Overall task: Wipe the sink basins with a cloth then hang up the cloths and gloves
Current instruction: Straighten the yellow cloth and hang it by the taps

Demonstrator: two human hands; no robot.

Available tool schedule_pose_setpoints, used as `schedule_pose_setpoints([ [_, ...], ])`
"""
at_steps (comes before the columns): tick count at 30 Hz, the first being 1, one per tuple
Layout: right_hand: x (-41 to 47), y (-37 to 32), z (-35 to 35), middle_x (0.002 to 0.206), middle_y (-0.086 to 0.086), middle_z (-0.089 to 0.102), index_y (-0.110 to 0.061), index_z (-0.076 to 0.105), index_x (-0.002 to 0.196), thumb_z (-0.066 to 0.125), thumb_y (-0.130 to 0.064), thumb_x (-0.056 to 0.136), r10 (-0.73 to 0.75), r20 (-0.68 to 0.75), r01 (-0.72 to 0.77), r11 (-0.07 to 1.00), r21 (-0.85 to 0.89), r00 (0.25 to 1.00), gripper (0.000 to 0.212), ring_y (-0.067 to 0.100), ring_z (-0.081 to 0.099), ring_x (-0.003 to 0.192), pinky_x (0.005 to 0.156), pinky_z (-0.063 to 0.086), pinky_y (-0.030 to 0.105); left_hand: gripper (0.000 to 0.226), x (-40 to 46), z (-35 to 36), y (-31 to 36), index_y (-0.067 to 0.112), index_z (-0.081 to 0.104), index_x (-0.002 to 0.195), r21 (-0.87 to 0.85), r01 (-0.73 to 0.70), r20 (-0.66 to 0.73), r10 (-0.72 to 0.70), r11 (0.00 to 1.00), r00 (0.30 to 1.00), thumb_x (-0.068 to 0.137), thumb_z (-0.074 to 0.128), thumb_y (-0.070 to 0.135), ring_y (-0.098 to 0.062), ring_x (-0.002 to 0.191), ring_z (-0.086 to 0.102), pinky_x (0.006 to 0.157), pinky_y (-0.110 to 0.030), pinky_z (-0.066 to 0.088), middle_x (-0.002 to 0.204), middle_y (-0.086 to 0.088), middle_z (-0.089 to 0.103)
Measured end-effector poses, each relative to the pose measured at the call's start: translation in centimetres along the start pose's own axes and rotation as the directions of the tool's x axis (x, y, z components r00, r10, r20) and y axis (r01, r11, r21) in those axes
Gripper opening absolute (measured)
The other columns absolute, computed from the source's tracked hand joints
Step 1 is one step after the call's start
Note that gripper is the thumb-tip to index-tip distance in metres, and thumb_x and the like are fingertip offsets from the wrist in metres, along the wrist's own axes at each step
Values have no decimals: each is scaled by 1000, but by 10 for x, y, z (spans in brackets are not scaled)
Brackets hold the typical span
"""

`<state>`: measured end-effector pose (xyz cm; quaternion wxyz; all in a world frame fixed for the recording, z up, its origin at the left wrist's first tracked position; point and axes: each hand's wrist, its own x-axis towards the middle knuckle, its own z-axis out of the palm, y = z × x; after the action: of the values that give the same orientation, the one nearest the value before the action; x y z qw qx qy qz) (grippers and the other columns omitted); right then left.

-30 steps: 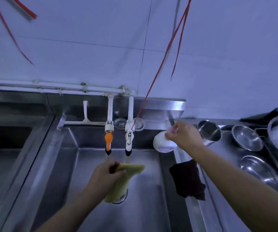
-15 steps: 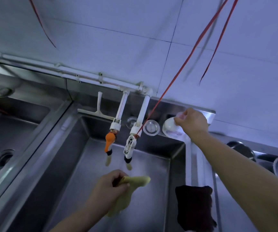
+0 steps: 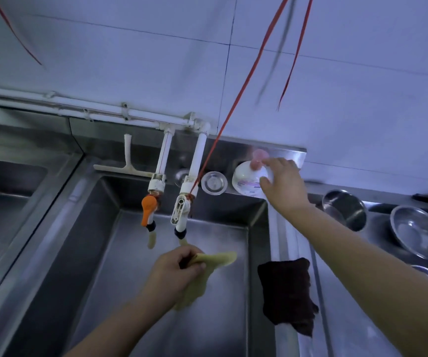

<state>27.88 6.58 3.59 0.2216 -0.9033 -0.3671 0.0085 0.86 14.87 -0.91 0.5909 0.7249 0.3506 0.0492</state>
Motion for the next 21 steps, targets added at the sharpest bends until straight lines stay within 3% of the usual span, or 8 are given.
schedule_pose_setpoints([
  [3, -57, -16, 3, 102, -5, 69, -21, 72, 99, 51, 4, 71, -136, 308, 82, 980, 182, 942, 43, 3, 55, 93, 86, 47, 19, 25, -2, 6, 9, 33, 68, 74, -3, -33, 55, 33, 999, 998, 83, 67, 10, 4, 69, 62, 50, -7, 44, 75, 11, 68],
  [5, -91, -21, 9, 104, -9, 67, -22, 72, 103, 58, 0, 71, -221, 481, 125, 967, 224, 848, 41, -1, 50, 93, 85, 41, 12, 23, -3, 12, 15, 31, 67, 75, 15, -62, 84, 60, 998, 995, 84, 67, 10, 6, 69, 60, 52, -6, 43, 71, 11, 66],
  [7, -118, -17, 12, 101, -14, 63, -25, 69, 106, 65, -13, 74, -223, 552, 122, 969, 215, 804, 34, -2, 46, 92, 81, 37, 10, 22, -5, 18, 18, 30, 65, 75, 39, -97, 93, 93, 995, 991, 84, 68, 10, 6, 68, 59, 53, -4, 41, 70, 11, 64],
  [11, -148, -4, 6, 80, -22, 58, -29, 67, 93, 74, -35, 73, -167, 482, 43, 965, 258, 860, 23, -6, 52, 84, 68, 40, 7, 2, -5, 35, 22, 12, 67, 83, 106, -211, 144, 195, 972, 970, 82, 69, 10, -4, 70, 56, 58, -9, 41, 75, 3, 63],
  [14, -162, 1, 1, 78, -20, 59, -26, 67, 90, 74, -33, 76, -176, 407, 48, 951, 306, 896, 18, -4, 55, 77, 67, 39, 7, 6, -5, 51, 23, 16, 67, 82, 101, -233, 200, 209, 967, 957, 80, 70, 11, 3, 67, 56, 58, -8, 41, 76, 4, 63],
  [17, -167, 10, -5, 66, -16, 53, -25, 65, 80, 71, -30, 79, -87, 325, 7, 971, 240, 942, 8, 0, 50, 65, 60, 37, 13, 16, -2, 68, 24, 25, 63, 87, 43, -144, 242, 129, 989, 962, 77, 72, 16, 2, 73, 60, 59, -11, 45, 81, 5, 66],
  [21, -160, 34, -13, 60, -11, 52, -26, 55, 73, 67, -34, 79, 164, 218, -216, 945, 245, 962, 15, 2, 48, 60, 57, 38, 21, 21, 13, 84, 25, 15, 61, 85, 147, -63, 302, 15, 987, 953, 68, 75, 16, -13, 68, 64, 56, -30, 49, 80, -5, 68],
])
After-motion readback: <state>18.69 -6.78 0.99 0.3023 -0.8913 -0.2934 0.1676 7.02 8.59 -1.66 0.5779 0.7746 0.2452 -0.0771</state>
